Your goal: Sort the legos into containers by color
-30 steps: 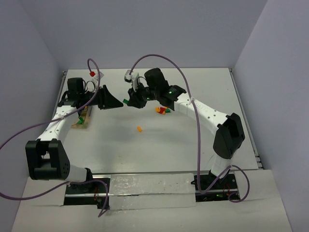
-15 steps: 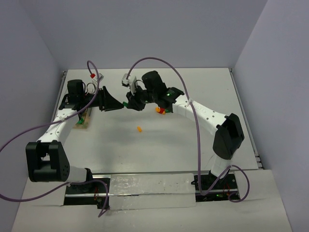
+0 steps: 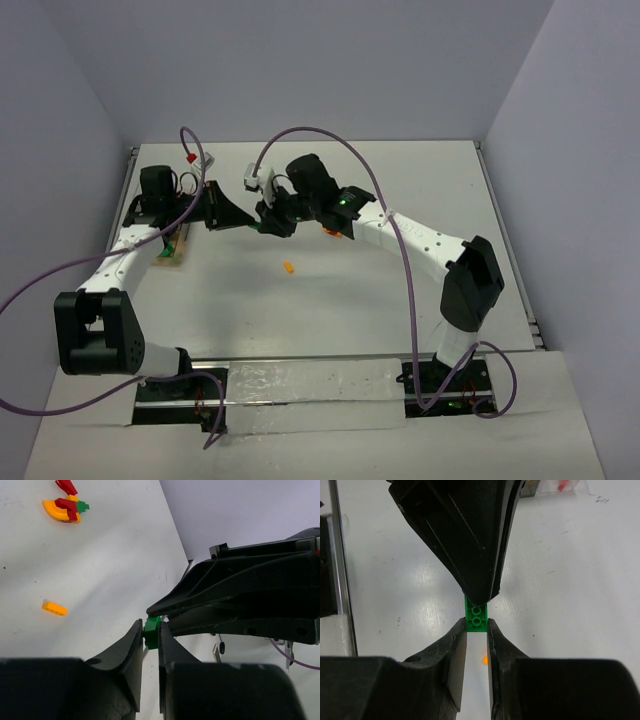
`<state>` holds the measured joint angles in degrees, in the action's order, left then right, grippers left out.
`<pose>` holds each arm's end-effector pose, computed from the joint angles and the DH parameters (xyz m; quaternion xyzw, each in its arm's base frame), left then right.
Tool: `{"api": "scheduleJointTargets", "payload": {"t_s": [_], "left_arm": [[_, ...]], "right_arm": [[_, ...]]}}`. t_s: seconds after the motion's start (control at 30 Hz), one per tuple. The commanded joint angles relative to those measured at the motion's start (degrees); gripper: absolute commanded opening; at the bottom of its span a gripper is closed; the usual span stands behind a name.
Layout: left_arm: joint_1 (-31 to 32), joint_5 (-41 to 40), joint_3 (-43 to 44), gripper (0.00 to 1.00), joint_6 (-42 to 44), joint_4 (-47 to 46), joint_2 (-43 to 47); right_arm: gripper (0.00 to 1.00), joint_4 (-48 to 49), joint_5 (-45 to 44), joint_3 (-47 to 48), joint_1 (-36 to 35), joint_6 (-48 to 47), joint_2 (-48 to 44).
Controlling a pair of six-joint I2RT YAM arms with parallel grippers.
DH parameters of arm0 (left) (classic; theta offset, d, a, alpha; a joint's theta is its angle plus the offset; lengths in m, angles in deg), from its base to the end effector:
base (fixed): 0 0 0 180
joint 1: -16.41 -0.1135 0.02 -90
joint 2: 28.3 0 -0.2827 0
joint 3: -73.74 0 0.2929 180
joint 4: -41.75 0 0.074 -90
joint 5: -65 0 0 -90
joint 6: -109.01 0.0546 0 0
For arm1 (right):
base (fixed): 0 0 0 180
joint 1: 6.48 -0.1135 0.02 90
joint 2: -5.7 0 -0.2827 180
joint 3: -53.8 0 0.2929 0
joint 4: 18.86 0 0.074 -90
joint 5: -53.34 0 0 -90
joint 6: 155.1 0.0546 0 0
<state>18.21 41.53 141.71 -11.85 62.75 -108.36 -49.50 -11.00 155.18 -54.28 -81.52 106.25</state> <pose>0.3361 -0.0607 0.2783 0.0686 0.7772 -0.5748 0.2467 0.2992 0.3652 0.3344 -0.5427 0.6554 0.3172 0.4187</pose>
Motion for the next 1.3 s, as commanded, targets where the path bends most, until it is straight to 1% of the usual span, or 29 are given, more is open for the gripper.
{"api": "scheduleJointTargets", "payload": {"t_s": [0.0, 0.03, 0.07, 0.1, 0.13, 0.2, 0.23, 0.27, 0.3, 0.33, 0.37, 0.43, 0.5, 0.57, 0.6, 0.73, 0.8, 0.93, 1.13, 1.2, 1.27], "left_arm": [[0.2, 2.0, -0.4, 0.09, 0.1, -2.4, 0.2], [0.2, 2.1, -0.4, 0.05, 0.3, -2.1, 0.3], [0.0, 2.1, -0.3, 0.03, 1.0, -1.3, 0.4], [-0.4, 1.8, -0.2, 0.00, 2.1, 0.0, 0.8], [-1.1, 1.2, 0.0, 0.00, 3.0, 1.1, 1.1], [-2.7, 0.0, 1.0, 0.00, 6.7, 3.3, 1.6], [-4.6, -0.9, 2.4, 0.00, 12.7, 10.2, 1.3], [-7.1, -3.7, 5.7, 0.00, 17.8, 20.4, 0.3], [-8.6, -6.9, 8.4, 0.00, 24.3, 27.1, -0.6], [-10.0, -8.4, 10.6, 0.00, 30.0, 30.2, -1.1], [-11.3, -10.8, 12.1, 0.00, 35.0, 32.6, -1.4], [-16.9, -18.9, 13.0, 0.00, 43.2, 39.5, -0.3], [-19.9, -25.4, 12.1, 0.00, 45.3, 39.1, 1.7], [-21.4, -37.8, 11.6, 0.00, 47.4, 37.3, 3.2], [-22.0, -42.5, 11.1, 0.00, 47.7, 35.5, 3.6], [-22.2, -52.3, 10.4, 0.00, 47.6, 30.0, 2.9], [-22.2, -54.1, 10.8, 0.00, 46.9, 28.9, 2.1], [-22.2, -56.7, 11.7, 0.00, 45.8, 25.9, -3.2], [-22.1, -57.6, 12.4, 0.01, 45.0, 24.6, -8.0], [-22.2, -57.6, 12.1, 0.06, 44.9, 24.3, -9.3], [-22.1, -57.3, 11.5, 0.17, 45.4, 23.5, -10.2]], "right_arm": [[0.00, 1.2, -1.9, 1.0, -0.7, -0.5, -1.5], [0.00, 1.3, -2.0, 1.1, -0.7, -0.4, -1.4], [0.01, 1.3, -2.2, 1.2, -0.7, -0.3, -1.3], [0.06, 1.3, -2.6, 1.4, -0.7, -0.2, -1.1], [0.16, 1.3, -2.8, 1.5, -0.7, 0.0, -1.1], [0.43, 1.4, -3.2, 1.5, -0.8, 0.6, -1.1], [0.62, 1.5, -3.7, 1.2, -0.7, 0.9, -1.2], [0.80, 1.6, -3.9, 0.7, -0.6, 1.0, -1.3], [0.88, 1.6, -3.9, 0.4, -0.6, 1.1, -1.5], [0.93, 1.6, -3.8, 0.2, -0.5, 1.1, -1.6], [0.94, 1.5, -3.6, -0.2, -0.4, 1.2, -1.7], [0.96, 1.6, -2.8, -1.4, 0.0, 1.6, -1.9], [0.97, 1.7, -2.4, -2.3, 0.3, 2.1, -2.0], [0.98, 2.1, -2.0, -3.5, 0.9, 2.5, -2.1], [0.98, 2.1, -1.8, -4.0, 1.2, 2.7, -2.1], [0.98, 2.6, -0.8, -5.0, 2.7, 3.3, -2.0], [0.98, 2.6, -0.8, -5.3, 3.0, 3.4, -2.0], [0.98, 2.6, -0.8, -5.7, 4.5, 3.6, -2.1], [0.98, 2.6, -0.1, -6.6, 6.3, 4.7, -2.1], [0.98, 2.6, 0.2, -7.0, 7.2, 5.3, -2.0], [0.98, 2.6, 0.7, -7.2, 8.4, 6.0, -1.9]]}}
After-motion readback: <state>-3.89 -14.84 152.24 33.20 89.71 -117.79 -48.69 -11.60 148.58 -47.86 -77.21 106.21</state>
